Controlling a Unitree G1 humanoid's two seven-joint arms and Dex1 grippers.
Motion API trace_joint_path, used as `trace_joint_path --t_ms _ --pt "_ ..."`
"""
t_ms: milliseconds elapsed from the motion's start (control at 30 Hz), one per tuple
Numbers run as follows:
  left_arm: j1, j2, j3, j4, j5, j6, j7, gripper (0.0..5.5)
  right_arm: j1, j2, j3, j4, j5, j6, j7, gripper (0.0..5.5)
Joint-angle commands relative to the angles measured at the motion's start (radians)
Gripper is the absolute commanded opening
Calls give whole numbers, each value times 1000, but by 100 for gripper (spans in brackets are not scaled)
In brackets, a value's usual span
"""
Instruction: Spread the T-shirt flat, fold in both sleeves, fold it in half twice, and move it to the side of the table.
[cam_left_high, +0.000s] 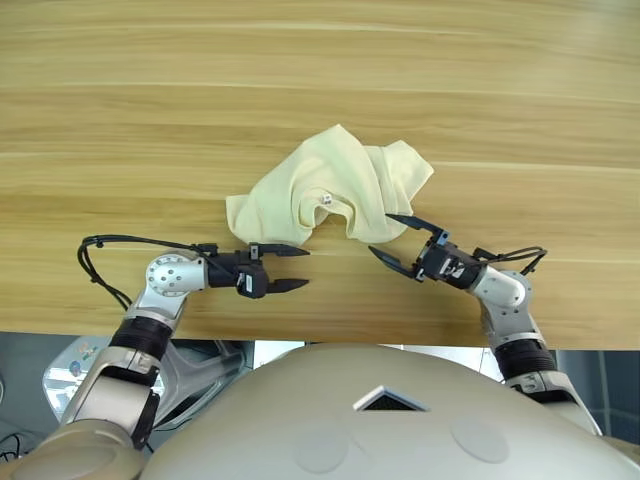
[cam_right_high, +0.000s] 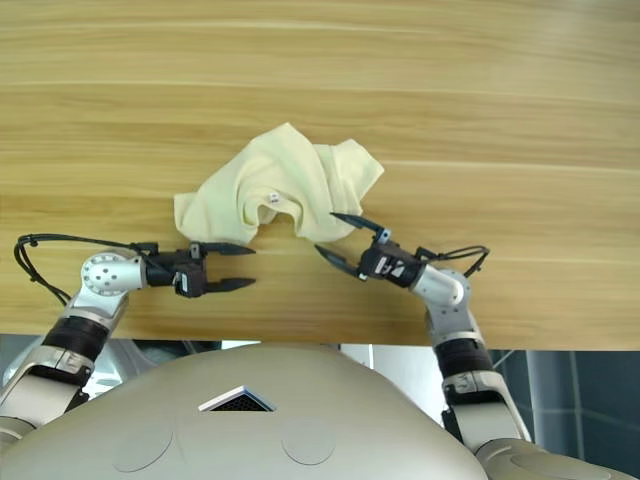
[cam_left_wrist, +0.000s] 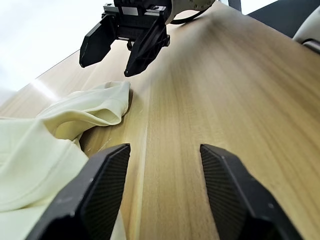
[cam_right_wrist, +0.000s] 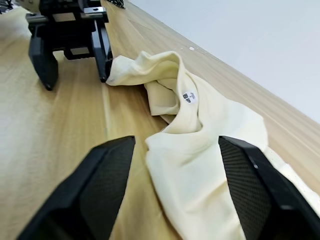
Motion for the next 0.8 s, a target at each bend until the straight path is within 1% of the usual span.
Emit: trace_joint_path --t_ms 33,233,433,600,667,800 --pt "-15 24 -3 17 54 -11 54 259 -9 -32 26 18 -10 -17 -9 308" --pt "0 44 -19 -18 16 -26 85 259 -22 -42 50 53 -45 -41 -41 308" --pt "40 70 -46 -94 -103 -31 64 259 -35 -45 60 91 -102 -55 -98 308" --pt "98 125 -67 -258 -216 -29 56 259 -53 -46 73 126 -155 -50 -155 308" --pt "97 129 -50 -257 -194 -22 71 259 -55 -48 76 127 -163 -48 -169 308" --pt "74 114 3 -171 -20 1 155 259 -54 -51 85 126 -176 -46 -190 308"
